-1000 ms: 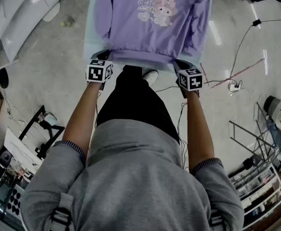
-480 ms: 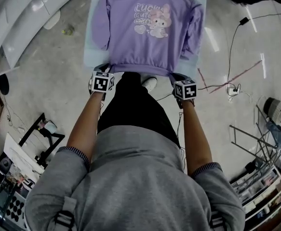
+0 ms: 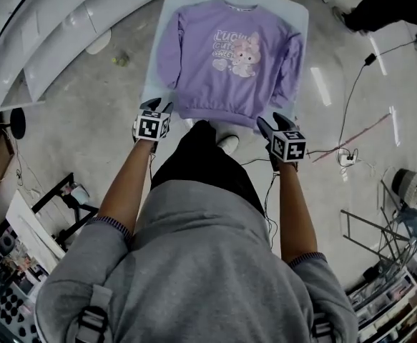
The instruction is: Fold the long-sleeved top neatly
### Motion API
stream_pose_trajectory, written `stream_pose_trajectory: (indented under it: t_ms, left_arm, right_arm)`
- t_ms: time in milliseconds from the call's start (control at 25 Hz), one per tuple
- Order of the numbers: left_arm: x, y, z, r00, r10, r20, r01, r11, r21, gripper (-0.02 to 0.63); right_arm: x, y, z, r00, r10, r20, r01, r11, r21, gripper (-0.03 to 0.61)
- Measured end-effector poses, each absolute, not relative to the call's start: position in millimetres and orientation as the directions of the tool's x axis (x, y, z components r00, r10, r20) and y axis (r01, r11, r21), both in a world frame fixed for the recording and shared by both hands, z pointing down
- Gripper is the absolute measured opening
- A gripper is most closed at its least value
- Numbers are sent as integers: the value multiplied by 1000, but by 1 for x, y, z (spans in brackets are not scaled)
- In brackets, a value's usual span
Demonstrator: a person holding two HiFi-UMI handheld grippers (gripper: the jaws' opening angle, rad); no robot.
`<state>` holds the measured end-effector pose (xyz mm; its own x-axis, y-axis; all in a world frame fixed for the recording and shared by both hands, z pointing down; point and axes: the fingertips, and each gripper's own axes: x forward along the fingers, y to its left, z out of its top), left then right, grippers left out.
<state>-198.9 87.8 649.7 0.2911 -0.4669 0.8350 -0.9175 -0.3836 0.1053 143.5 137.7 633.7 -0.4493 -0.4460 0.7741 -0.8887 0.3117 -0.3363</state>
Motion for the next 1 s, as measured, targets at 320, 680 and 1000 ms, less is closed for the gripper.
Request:
stream_pose_trajectory:
  t_ms: [320, 680, 1000]
  left_arm:
    - [-190, 50, 642, 295, -465, 834, -906, -413, 90, 176]
    - [-171, 29, 703, 352, -366, 862, -862, -485, 147, 169]
    - [-184, 6, 732, 321, -373, 870, -875, -469, 121, 167]
  right_arm:
    - [116, 99, 574, -487, -510, 709, -870, 348, -348, 270]
    - [79, 96, 586, -468, -476, 745, -883, 291, -369, 270]
    - [62, 92, 603, -441, -445, 779, -896, 265, -356, 267]
